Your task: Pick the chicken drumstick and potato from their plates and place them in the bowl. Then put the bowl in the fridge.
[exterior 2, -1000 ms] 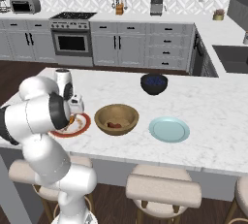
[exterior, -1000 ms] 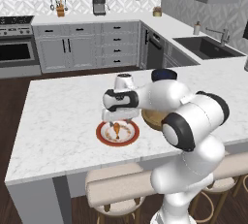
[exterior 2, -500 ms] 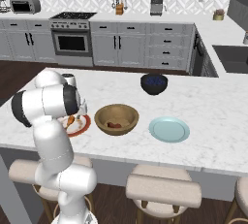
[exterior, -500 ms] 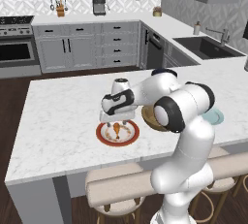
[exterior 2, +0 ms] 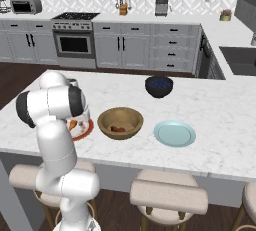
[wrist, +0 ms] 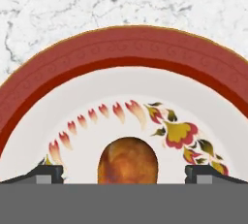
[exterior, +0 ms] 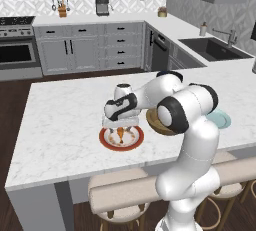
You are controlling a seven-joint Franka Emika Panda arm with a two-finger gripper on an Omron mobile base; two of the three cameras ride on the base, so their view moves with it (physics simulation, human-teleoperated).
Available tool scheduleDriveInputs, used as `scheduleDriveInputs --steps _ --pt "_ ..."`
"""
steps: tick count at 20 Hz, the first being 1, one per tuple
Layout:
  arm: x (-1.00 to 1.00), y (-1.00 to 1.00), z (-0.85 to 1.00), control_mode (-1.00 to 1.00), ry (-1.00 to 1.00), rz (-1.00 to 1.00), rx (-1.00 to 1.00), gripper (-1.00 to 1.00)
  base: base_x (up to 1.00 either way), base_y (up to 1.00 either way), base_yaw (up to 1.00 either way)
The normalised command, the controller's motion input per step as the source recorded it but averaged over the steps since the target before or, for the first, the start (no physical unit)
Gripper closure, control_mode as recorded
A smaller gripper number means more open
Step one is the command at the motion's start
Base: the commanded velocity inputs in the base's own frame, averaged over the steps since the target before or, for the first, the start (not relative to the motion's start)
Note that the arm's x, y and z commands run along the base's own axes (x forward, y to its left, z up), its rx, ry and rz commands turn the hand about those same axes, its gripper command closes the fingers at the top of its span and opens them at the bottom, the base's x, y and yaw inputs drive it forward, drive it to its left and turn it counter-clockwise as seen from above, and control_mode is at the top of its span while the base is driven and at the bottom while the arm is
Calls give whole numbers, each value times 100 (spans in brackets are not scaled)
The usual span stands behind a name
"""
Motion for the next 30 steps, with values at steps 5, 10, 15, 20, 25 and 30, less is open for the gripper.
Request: scheduleDriveInputs --steps 5,10,15,20,25,30 --pt "-9 0 -18 -100 1 -11 0 100 0 0 0" --pt "-5 0 -8 -100 -1 -7 0 100 0 0 0" --pt "-2 4 7 -100 -1 -5 0 100 0 0 0" --pt "-45 -5 63 -100 -5 -5 -1 100 0 0 0" --pt "-25 -46 96 -100 -2 -2 -1 100 0 0 0" --pt "-6 -94 56 -100 0 0 -1 100 0 0 0"
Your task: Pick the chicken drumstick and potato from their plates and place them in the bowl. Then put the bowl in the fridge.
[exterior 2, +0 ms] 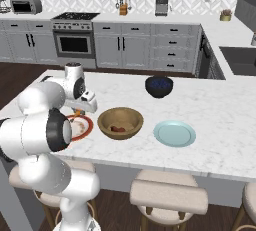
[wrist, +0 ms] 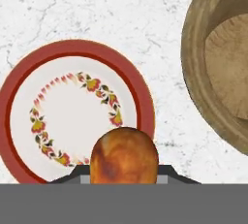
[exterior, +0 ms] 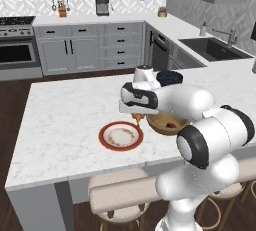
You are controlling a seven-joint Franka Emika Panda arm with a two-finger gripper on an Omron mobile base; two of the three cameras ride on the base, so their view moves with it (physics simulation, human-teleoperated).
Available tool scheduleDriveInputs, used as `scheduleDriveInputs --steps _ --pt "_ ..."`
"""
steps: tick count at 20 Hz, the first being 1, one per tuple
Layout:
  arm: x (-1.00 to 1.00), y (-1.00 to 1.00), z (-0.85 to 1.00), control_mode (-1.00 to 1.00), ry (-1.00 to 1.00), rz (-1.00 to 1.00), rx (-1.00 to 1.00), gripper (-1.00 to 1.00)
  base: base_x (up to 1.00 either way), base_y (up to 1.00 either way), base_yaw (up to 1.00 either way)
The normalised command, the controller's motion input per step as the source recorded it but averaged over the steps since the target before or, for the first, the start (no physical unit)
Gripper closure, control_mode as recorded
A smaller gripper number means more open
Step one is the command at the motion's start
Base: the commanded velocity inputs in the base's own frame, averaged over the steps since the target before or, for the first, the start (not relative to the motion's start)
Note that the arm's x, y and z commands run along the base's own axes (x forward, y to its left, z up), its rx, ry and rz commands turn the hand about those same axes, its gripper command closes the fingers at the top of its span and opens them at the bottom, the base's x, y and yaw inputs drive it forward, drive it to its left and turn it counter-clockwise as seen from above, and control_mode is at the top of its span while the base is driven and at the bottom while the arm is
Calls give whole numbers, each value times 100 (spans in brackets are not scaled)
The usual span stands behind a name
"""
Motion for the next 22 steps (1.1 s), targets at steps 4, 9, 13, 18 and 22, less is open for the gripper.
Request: scheduleDriveInputs --steps 4,9,13,18,22 --pt "0 -98 0 -100 -1 0 0 100 0 0 0" --pt "11 -100 0 -100 -2 0 0 100 0 0 0" --pt "33 -95 -4 -100 0 0 0 100 0 0 0" --pt "37 -33 -26 -100 0 0 0 100 0 0 0" --pt "10 0 -40 -100 1 0 -1 100 0 0 0"
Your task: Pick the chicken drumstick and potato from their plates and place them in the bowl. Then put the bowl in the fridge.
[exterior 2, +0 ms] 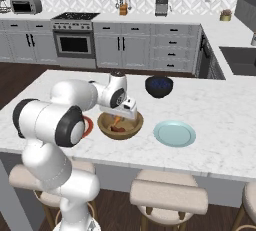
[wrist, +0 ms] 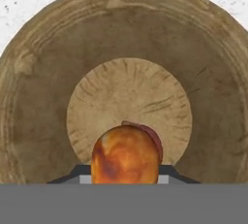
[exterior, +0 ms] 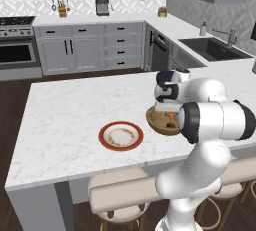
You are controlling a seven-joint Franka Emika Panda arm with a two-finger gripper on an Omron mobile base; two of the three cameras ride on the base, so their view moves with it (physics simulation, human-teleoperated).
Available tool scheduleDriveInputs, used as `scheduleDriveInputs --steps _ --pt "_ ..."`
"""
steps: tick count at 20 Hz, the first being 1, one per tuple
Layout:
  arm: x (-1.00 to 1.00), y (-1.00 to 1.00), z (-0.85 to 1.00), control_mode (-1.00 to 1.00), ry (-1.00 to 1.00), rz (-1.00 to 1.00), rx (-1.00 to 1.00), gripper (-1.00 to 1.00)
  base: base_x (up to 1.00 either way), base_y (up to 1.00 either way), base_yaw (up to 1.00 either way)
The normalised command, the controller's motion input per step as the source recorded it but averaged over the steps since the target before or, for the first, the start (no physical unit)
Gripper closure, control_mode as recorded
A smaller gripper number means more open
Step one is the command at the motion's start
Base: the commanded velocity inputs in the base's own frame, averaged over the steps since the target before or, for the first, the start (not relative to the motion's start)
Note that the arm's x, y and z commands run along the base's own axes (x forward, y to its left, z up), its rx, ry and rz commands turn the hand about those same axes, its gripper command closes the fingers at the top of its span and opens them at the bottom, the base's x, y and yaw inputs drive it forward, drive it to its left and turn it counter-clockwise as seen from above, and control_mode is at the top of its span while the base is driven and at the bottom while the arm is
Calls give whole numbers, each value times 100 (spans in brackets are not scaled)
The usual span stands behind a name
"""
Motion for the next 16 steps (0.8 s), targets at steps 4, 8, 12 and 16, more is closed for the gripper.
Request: scheduleDriveInputs --steps 4,8,12,16 --pt "1 0 -59 -100 4 -1 -3 -100 0 0 0" --pt "2 -1 -2 -100 0 0 0 -100 0 0 0" --pt "0 0 27 -100 -2 0 0 -100 0 0 0" --pt "-37 -32 40 -100 -8 -1 6 -100 0 0 0"
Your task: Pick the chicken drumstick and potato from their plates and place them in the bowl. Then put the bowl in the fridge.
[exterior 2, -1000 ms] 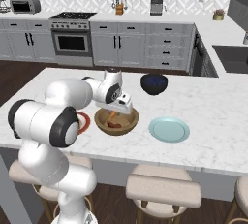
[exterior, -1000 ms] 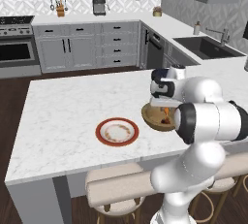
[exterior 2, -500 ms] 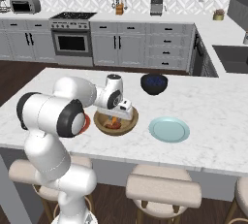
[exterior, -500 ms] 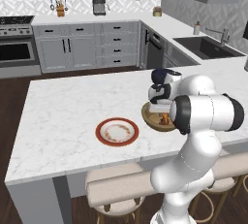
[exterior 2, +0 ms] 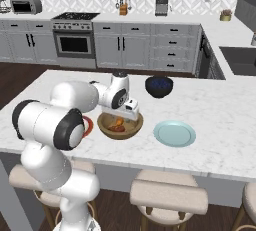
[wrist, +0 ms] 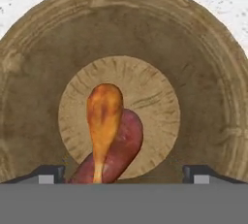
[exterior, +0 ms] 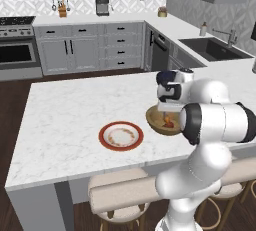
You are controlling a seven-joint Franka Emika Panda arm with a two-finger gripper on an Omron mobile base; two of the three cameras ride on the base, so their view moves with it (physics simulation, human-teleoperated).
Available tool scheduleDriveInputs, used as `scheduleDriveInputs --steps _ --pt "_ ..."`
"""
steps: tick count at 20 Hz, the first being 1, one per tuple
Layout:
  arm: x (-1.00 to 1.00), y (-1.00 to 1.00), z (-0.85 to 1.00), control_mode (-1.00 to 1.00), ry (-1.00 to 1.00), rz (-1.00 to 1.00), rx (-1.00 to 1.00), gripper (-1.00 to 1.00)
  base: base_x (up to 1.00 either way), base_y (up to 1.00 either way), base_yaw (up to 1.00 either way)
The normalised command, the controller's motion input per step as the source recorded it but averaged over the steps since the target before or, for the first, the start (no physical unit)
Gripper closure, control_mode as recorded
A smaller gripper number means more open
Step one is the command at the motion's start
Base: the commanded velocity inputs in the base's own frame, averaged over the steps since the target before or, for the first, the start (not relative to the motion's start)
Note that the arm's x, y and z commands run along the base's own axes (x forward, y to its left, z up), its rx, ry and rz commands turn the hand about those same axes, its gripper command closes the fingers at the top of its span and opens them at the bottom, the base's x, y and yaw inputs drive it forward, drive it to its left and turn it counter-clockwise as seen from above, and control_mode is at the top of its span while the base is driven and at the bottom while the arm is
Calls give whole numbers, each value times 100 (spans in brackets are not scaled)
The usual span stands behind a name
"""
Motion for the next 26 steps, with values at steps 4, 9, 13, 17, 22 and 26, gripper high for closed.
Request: scheduleDriveInputs --steps 4,9,13,17,22,26 --pt "-83 -56 50 -100 0 -20 13 -100 0 0 0" --pt "-84 -63 23 -100 0 -32 4 -100 0 0 0" --pt "-17 -12 -11 -100 1 -28 15 -100 0 0 0" --pt "20 0 -17 -100 -3 -17 19 -100 0 0 0" --pt "44 -1 -4 -100 0 -2 3 -100 0 0 0" --pt "23 0 -18 -100 1 0 0 -100 0 0 0"
